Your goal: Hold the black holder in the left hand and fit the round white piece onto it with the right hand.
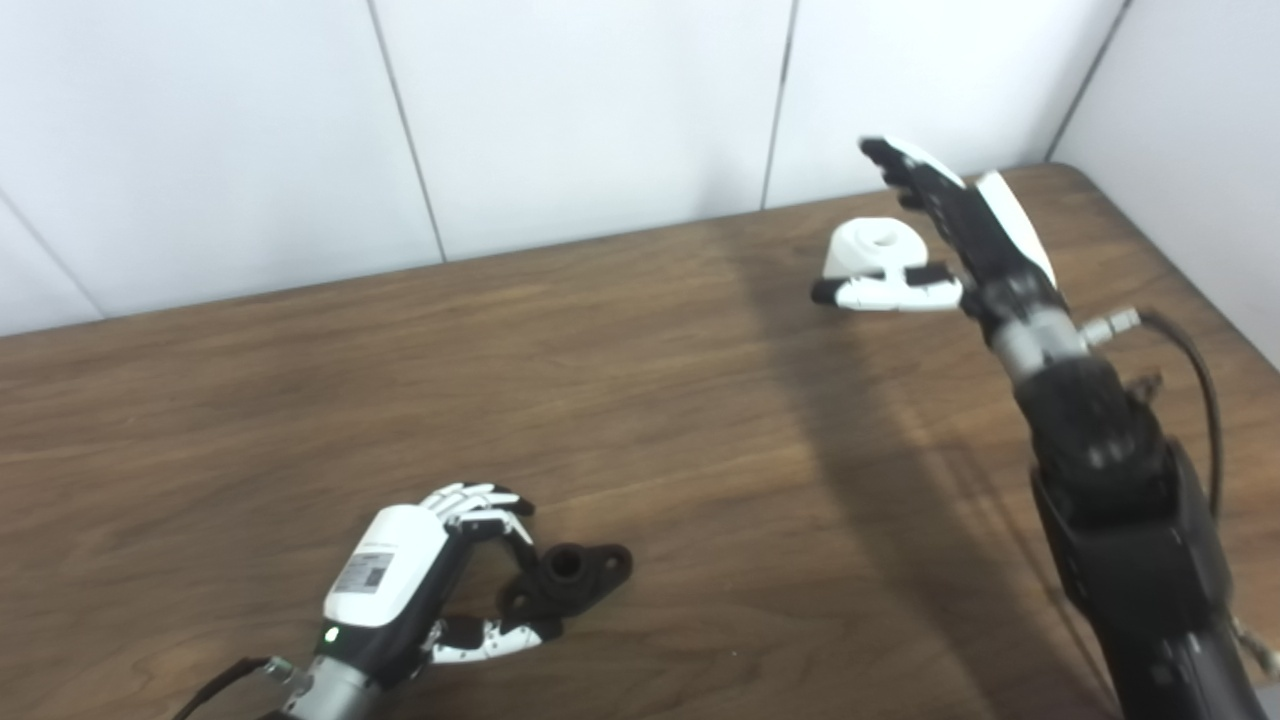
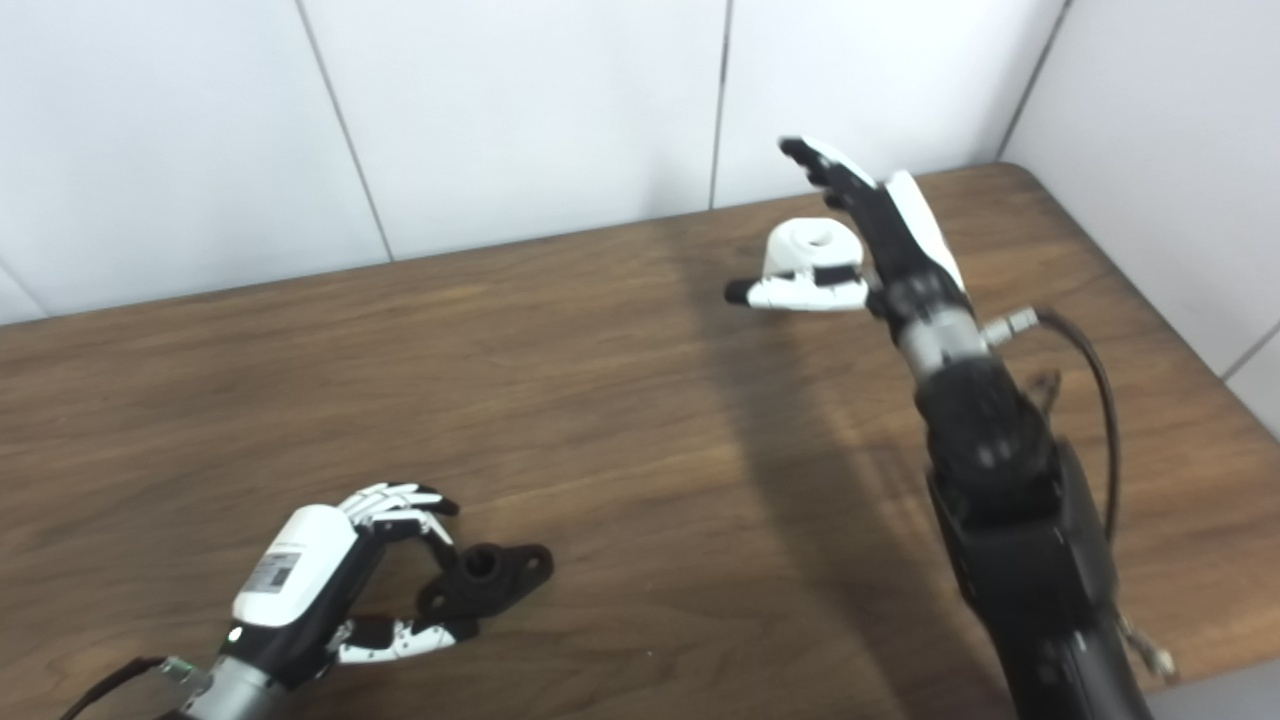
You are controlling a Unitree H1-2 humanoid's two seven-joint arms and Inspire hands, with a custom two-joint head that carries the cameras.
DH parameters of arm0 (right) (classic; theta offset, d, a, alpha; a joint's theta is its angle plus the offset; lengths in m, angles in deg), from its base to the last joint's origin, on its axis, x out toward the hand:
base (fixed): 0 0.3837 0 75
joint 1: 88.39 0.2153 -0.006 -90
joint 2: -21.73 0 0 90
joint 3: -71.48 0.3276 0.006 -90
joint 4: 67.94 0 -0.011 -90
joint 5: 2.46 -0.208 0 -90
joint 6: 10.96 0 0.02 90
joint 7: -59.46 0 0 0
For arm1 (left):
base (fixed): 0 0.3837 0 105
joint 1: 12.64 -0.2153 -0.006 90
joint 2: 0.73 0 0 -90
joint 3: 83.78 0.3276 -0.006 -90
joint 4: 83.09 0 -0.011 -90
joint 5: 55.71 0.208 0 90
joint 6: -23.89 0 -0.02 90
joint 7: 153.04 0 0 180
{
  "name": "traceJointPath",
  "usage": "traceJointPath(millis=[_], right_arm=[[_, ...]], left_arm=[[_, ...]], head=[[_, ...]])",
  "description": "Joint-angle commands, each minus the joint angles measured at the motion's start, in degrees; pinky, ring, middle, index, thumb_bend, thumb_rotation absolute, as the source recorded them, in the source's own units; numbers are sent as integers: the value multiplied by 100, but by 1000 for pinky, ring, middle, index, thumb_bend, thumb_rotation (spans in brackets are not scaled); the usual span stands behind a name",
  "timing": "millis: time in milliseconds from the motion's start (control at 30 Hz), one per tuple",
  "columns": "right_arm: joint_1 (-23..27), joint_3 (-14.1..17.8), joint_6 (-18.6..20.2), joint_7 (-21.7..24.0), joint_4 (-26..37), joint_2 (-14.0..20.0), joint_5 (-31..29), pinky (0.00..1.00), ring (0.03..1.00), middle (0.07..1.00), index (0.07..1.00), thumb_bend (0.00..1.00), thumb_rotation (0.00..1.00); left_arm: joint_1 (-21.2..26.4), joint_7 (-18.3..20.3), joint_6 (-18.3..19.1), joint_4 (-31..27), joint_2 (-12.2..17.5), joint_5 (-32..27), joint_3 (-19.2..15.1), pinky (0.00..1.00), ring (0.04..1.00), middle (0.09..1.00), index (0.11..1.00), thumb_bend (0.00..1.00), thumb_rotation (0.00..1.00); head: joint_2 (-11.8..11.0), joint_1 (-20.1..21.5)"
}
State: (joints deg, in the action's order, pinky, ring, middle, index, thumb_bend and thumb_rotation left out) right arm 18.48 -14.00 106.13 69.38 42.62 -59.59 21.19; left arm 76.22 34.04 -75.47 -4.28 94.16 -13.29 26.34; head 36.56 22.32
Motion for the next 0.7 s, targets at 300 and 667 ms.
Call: traceJointPath(millis=[300,667], right_arm=[[1045,-510,-55,793,-1159,1183,1170,896,979,968,912,912,234],[1597,-1222,-300,1317,-2215,2034,1473,1000,1000,985,912,945,241]], left_arm=[[-221,405,276,193,214,-78,-65,859,833,765,486,520,45],[-253,394,377,210,164,24,-89,846,832,769,487,520,47]], head=[[-326,321],[-411,284]])
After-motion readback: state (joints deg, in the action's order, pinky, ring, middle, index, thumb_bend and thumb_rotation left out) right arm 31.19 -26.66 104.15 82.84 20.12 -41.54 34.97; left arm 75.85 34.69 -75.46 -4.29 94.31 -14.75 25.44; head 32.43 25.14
